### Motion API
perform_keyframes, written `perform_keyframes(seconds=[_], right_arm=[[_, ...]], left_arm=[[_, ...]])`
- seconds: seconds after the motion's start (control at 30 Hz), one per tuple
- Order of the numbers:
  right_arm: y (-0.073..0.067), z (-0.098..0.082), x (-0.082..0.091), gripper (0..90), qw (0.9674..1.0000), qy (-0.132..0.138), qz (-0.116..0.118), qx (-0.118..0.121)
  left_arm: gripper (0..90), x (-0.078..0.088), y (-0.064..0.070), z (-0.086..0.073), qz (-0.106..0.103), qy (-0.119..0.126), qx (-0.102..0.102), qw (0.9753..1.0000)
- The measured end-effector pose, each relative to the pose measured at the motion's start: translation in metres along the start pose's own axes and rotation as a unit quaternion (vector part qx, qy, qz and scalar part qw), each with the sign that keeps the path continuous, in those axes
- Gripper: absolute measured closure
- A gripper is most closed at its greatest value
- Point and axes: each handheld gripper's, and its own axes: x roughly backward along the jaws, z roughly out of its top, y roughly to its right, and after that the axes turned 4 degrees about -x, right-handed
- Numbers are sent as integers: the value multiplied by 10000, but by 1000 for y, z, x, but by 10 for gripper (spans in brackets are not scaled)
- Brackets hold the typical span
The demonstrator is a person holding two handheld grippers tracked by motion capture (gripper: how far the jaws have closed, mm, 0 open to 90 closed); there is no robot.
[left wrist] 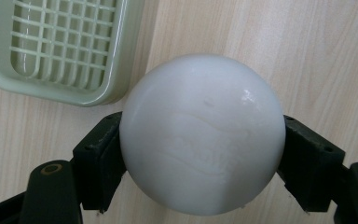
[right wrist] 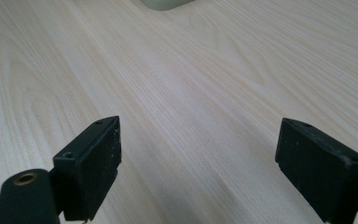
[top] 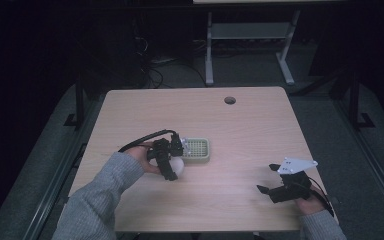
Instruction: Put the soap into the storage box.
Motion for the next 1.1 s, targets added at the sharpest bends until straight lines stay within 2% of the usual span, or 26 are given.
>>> perform_keyframes(seconds=[0.07, 0.43, 0.67, 1.1], right_arm=[[0, 0, 0, 137, 10000, 12, -2, -7], [0, 0, 0, 136, 10000, 14, -4, -11], [0, 0, 0, 136, 10000, 13, -2, -11], [0, 0, 0, 136, 10000, 22, -2, -17]], left_arm=[[238, 0, -1, 1, -4, -57, -20, 10000], [238, 6, -6, 7, -20, -20, 11, 10000], [238, 8, -9, 12, 46, -72, -65, 9999], [238, 10, -16, 19, 55, -111, -68, 9999]])
